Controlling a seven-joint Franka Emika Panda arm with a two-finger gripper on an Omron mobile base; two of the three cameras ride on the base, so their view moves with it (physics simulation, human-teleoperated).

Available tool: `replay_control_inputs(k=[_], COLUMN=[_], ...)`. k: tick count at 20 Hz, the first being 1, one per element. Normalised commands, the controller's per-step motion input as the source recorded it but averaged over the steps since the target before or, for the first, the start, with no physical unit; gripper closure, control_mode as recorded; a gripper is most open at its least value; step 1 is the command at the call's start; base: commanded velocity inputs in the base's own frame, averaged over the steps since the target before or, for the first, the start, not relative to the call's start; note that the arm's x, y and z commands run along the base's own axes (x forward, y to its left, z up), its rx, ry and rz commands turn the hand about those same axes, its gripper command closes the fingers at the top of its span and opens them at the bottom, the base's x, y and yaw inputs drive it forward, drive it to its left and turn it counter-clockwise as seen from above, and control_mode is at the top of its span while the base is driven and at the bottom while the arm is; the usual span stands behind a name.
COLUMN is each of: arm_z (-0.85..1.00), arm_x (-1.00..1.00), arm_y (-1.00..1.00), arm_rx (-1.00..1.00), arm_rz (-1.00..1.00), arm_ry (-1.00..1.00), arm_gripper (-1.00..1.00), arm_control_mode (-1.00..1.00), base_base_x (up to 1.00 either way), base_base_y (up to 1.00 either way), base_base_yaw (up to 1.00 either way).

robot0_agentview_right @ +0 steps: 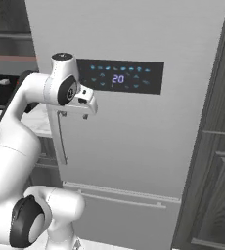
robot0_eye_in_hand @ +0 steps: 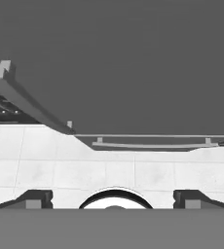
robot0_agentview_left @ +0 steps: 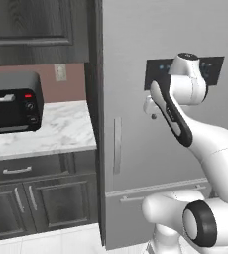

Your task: Retrieve the sausage and cheese from the fridge and place them on the cutting board on the counter.

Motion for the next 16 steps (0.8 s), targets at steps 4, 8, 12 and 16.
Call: replay_control_inputs(k=[4,8,12,16], arm_z=[0.0,0.0,0.0,0.0], arm_x=[0.0,0.0,0.0,0.0], arm_y=[0.0,0.0,0.0,0.0], arm_rx=[0.0,0.0,0.0,0.0], arm_rz=[0.0,0.0,0.0,0.0], arm_ry=[0.0,0.0,0.0,0.0], arm_gripper=[-1.0,-1.0,-1.0,-1.0], arm_control_mode=[1.0,1.0,1.0,1.0], base_base_x=[-0.21,-0.01,0.0,-0.06], base_base_y=[0.51,0.59,0.44,0.14], base_base_yaw=[0.0,-0.02,-0.04,0.0])
